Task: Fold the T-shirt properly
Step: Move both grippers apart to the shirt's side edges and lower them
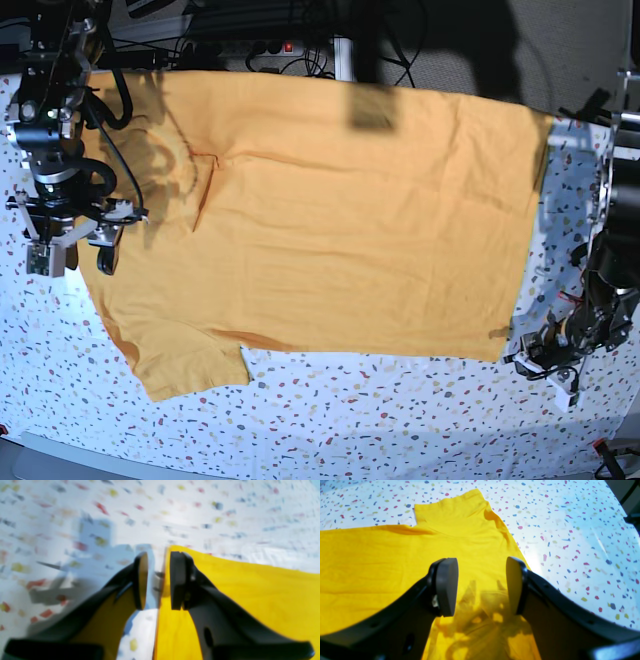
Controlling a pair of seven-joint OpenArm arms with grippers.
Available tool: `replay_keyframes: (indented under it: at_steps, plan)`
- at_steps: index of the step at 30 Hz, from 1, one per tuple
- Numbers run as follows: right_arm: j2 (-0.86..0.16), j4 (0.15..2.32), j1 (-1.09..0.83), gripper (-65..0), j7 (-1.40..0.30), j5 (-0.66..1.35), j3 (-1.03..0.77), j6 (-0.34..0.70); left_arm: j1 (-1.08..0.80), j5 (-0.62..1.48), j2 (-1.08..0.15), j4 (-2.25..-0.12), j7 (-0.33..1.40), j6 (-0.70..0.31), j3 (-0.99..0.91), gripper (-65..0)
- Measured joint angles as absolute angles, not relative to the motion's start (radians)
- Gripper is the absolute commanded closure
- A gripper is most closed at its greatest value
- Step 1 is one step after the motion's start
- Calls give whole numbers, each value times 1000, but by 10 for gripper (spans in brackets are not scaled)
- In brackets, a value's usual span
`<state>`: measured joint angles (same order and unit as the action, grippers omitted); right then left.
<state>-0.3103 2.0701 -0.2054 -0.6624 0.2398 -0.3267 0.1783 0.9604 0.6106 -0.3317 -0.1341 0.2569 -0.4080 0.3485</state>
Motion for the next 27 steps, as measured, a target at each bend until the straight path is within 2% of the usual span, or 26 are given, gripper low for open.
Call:
replay_keyframes:
  at_steps: [4, 12, 15, 18, 23, 27]
  plan:
    - [-310, 2070, -205, -296, -664, 242, -327, 184, 944, 645, -319, -130, 263, -423, 348, -203]
    - [-310, 2070, -205, -296, -692, 242, -327, 184, 870, 642, -281, -131, 145, -421, 348, -203]
    - [-301, 2070, -205, -296, -701, 242, -327, 184, 850, 526, -266, -131, 43, -310, 348, -203]
    - [-279, 2070, -206, -296, -709, 242, -327, 185, 848, 461, -269, -130, -20, -261, 348, -203]
    - [-237, 2070, -205, -296, -709, 242, -327, 195, 847, 467, -276, -130, -19, -265, 348, -203]
    - [-218, 2070, -205, -296, -709, 242, -327, 218, 838, 472, -268, -130, 47, -406, 348, -203]
